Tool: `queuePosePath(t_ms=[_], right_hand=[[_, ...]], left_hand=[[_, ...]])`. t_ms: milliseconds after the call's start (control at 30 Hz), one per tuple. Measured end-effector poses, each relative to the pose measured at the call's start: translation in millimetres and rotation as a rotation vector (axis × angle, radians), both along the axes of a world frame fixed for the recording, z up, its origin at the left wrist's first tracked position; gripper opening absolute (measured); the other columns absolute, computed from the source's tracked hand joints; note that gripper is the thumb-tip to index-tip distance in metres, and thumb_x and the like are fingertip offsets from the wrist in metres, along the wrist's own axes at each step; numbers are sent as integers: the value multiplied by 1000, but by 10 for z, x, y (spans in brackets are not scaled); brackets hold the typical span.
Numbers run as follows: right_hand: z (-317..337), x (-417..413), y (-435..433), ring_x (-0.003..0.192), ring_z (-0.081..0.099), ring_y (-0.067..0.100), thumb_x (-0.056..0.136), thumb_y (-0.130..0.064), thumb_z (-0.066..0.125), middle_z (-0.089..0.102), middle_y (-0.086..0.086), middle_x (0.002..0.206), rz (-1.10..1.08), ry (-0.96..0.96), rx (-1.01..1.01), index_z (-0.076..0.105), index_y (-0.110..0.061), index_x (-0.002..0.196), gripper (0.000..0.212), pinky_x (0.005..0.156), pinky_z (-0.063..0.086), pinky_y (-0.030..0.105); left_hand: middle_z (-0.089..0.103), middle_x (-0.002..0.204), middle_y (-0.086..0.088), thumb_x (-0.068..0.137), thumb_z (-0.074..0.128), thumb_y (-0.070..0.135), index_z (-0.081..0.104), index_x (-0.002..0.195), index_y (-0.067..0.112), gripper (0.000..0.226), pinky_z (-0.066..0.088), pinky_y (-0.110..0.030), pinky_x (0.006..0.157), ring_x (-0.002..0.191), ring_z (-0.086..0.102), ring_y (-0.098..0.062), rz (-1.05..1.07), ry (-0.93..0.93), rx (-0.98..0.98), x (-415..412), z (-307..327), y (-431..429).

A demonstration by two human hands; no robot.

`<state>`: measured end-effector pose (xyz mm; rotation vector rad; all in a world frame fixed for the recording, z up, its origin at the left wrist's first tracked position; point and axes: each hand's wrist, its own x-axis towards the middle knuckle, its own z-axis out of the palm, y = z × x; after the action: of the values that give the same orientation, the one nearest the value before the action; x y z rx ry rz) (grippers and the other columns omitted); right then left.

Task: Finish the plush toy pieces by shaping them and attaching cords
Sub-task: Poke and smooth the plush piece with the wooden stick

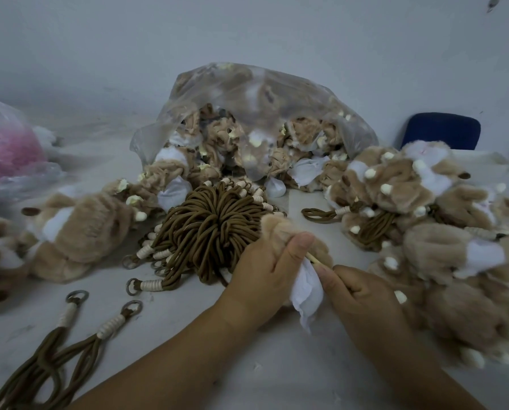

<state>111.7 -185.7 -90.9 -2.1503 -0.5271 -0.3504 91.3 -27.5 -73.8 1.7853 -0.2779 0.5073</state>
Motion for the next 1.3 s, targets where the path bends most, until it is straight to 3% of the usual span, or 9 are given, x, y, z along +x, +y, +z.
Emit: queuePosePath(t_ms=[67,133,367,700,800,900,967,1100,1300], right_hand=[[-21,3,27,47,40,6,82,-69,47,42,-4,48,-2,5,-11,48,-15,65,56,47,32,20],[-20,22,40,47,38,6,81,-68,45,38,-5,47,2,6,-38,45,-14,64,57,47,30,21],[60,90,-81,49,38,12,75,-73,37,37,-5,50,-65,-73,-163,28,-18,52,61,50,35,35],[103,75,-99,52,43,13,81,-67,40,36,0,48,29,-165,-177,38,-13,49,63,49,30,21],[79,21,-31,51,47,7,78,-67,41,49,-3,54,60,-93,-59,48,-15,52,59,48,33,16],[30,17,15,55,53,11,74,-73,38,57,-4,58,56,-5,-7,56,-17,58,61,51,42,27],[8,40,13,54,52,12,75,-74,39,56,-2,56,60,12,-7,56,-15,59,64,53,45,34],[19,65,-31,47,40,6,80,-79,39,40,-9,47,32,-30,-46,39,-26,52,60,46,30,18],[73,119,-132,51,43,12,75,-84,30,41,-4,53,-18,-96,-233,34,-13,58,73,50,33,30]], left_hand=[[67,76,-20,82,39,74,66,86,4,76,52,-57,68,74,64,-39,-15,37,-75,-14,-4,28],[64,68,-18,80,38,79,61,79,-2,84,52,-50,60,65,62,-35,19,64,-161,-17,-10,39],[66,63,13,83,60,47,66,66,37,20,47,-11,55,59,61,3,188,-47,-280,7,60,49],[59,59,-4,87,53,58,60,68,16,46,47,-30,51,55,57,-16,34,-1,-118,-13,10,30],[54,59,12,86,44,59,58,67,38,32,45,-32,54,56,50,-2,-31,15,-95,-35,19,-57],[55,62,13,83,39,68,55,69,41,35,49,-44,65,62,53,-5,-38,76,-83,-27,-19,-67],[57,61,9,82,37,71,57,69,31,47,50,-40,62,61,57,-9,-15,93,-122,-32,-46,-40],[59,57,-10,83,37,73,55,67,2,76,47,-34,55,55,57,-22,69,96,-216,-24,-37,22],[50,45,4,85,45,65,53,54,9,65,40,-18,43,42,49,-8,80,102,-243,13,25,125]])
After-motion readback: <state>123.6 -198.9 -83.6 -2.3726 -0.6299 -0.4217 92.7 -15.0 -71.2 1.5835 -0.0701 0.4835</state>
